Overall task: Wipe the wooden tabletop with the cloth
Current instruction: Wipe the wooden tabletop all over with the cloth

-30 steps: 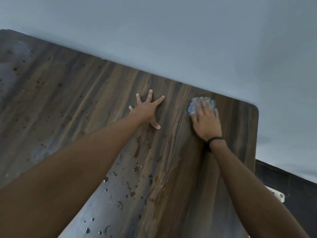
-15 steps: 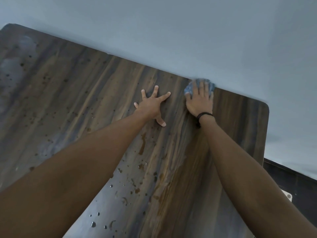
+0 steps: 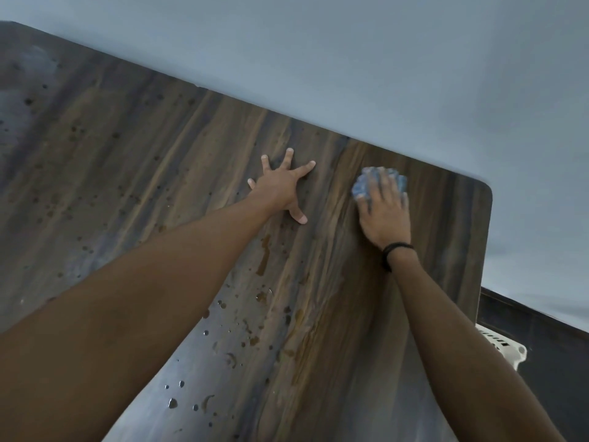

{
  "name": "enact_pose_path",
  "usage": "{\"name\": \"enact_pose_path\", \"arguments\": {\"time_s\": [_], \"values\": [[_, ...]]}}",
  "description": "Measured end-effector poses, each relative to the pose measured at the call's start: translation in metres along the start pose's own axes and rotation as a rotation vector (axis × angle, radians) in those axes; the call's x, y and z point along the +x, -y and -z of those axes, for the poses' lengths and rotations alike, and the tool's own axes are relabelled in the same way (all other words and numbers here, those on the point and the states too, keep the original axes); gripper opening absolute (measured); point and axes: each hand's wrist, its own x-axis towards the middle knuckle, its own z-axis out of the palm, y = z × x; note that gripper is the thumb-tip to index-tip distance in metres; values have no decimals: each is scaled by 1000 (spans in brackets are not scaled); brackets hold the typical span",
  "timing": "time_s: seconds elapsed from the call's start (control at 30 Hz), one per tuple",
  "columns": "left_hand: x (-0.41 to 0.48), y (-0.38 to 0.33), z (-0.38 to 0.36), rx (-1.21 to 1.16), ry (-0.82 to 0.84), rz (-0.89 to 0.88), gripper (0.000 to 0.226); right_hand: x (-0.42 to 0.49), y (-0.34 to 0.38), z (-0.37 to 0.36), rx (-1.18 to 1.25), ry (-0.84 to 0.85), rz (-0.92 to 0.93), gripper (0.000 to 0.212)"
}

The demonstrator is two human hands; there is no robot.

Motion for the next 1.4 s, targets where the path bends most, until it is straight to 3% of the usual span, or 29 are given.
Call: {"name": "enact_pose_path", "arguments": {"time_s": [0.07, 0.1, 0.2, 0.27, 0.43, 0.47, 0.57, 0.63, 0.77, 0.8, 0.93, 0.97, 1.07, 1.1, 1.23, 1.27, 1.37, 1.4], "values": [[-1, 0, 0, -4, -6, -7, 135, 3, 2, 6, 33, -6, -188, 58], [-2, 0, -1, -2, -13, -14, 134, -7, 12, 2, 13, -13, -163, 59], [-10, 6, -8, 21, -18, -44, 130, -71, 37, -16, -26, 61, 147, 57], [-21, 17, -20, 42, 6, -47, 131, -89, 23, -13, -29, 99, 203, 56], [-46, 38, -40, 95, 22, -45, 139, -42, 16, -5, 35, -11, -171, 59], [-46, 38, -39, 93, 24, -46, 140, -50, 29, -11, 24, -10, -146, 59], [-44, 33, -36, 89, 47, -38, 141, -105, 51, -29, -72, 41, 174, 57], [-47, 32, -35, 87, 38, -33, 140, -108, 41, -28, -84, 42, 227, 56], [-60, 35, -43, 76, 31, -52, 138, -85, 51, -24, 3, 8, -134, 59], [-66, 37, -49, 91, 50, -66, 140, -96, 61, -28, -1, 16, -99, 60], [-96, 47, -81, 116, 116, -80, 147, -155, 56, -37, -99, 111, 321, 58], [-102, 49, -84, 113, 114, -84, 147, -147, 48, -33, -103, 92, 287, 57], [-109, 47, -81, 122, 121, -90, 148, -119, 47, -23, 5, 23, -139, 58], [-110, 46, -80, 120, 132, -85, 148, -121, 55, -23, 16, 30, -180, 58], [-109, 43, -80, 128, 132, -78, 150, -159, 54, -30, -89, 111, 238, 57], [-110, 43, -79, 126, 135, -82, 148, -156, 45, -27, -88, 106, 223, 56], [-122, 48, -86, 129, 131, -113, 143, -141, 46, -22, 15, 47, -150, 56], [-129, 52, -92, 133, 131, -125, 143, -144, 58, -26, 37, 45, -194, 58]]}}
